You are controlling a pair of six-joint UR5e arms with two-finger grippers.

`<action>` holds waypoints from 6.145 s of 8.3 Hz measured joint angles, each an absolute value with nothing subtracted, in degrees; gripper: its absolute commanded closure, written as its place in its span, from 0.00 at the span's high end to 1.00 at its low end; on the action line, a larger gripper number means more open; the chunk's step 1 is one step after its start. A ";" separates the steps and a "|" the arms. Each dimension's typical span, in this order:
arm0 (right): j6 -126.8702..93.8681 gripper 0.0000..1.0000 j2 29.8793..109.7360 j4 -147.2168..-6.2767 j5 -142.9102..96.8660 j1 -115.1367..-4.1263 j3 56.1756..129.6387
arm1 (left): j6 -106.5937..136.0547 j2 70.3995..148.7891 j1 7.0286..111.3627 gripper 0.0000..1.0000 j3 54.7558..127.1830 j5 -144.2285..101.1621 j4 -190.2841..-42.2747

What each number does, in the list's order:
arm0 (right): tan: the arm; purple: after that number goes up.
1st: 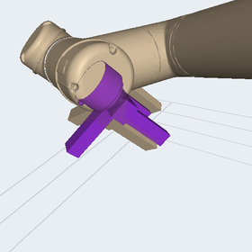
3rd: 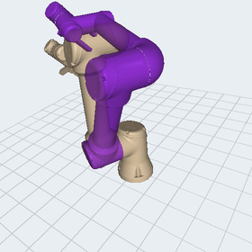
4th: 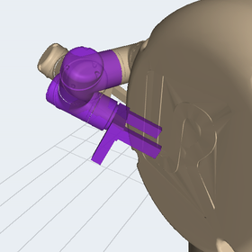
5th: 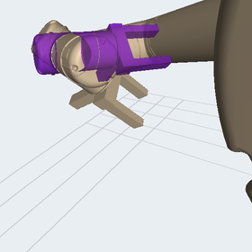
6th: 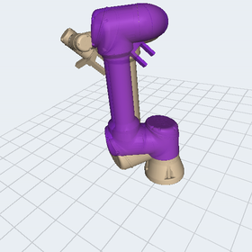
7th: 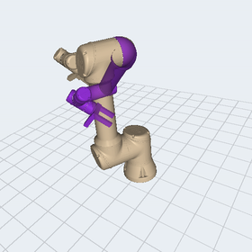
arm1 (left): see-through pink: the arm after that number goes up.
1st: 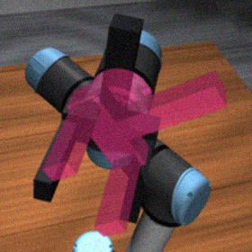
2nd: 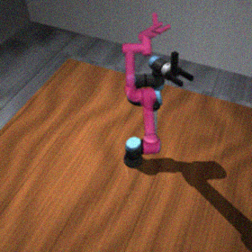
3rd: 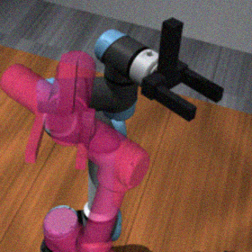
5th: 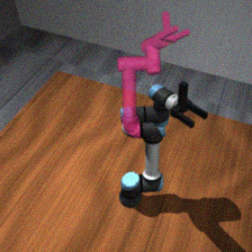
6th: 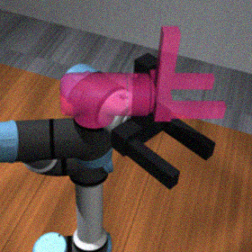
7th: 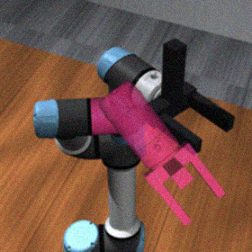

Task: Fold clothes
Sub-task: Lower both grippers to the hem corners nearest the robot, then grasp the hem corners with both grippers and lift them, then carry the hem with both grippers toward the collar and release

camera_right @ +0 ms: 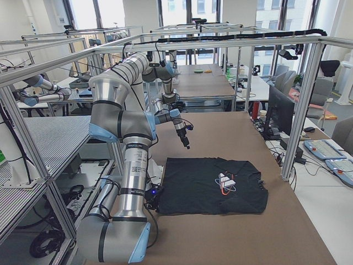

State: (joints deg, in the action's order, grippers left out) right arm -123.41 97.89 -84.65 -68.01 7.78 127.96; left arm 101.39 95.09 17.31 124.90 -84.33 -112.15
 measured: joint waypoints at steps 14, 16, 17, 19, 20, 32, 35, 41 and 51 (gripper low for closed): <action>-123.54 0.00 101.23 -81.53 -69.92 6.24 133.53 | 114.93 89.91 -5.35 0.49 120.22 -66.29 -112.15; -123.58 0.00 101.15 -81.49 -69.98 6.24 133.57 | 115.05 89.81 -5.88 0.48 120.02 -66.23 -112.11; -123.62 0.00 101.12 -81.48 -69.97 6.24 133.63 | 115.23 89.81 -6.36 0.42 120.01 -66.18 -112.08; -123.67 0.00 101.14 -81.47 -69.90 6.24 133.77 | 116.18 89.78 -7.38 0.00 120.04 -65.66 -112.05; -123.74 0.00 101.15 -81.47 -69.88 6.24 133.90 | 116.87 89.74 -7.58 0.00 120.09 -65.40 -112.02; -122.36 0.00 102.93 -82.21 -87.04 -7.11 145.46 | 114.16 91.62 9.49 0.00 136.17 -81.10 -106.93; -116.98 0.00 88.28 -83.09 -105.52 -29.89 134.75 | 107.48 104.71 29.84 0.00 125.66 -95.89 -102.72; -96.17 0.00 66.16 -88.54 -114.69 -54.63 108.09 | 103.19 119.49 48.91 0.00 105.42 -107.99 -103.55; -85.97 0.00 48.55 -70.14 -112.93 -58.42 68.59 | 101.99 134.19 53.61 0.00 71.95 -109.61 -120.82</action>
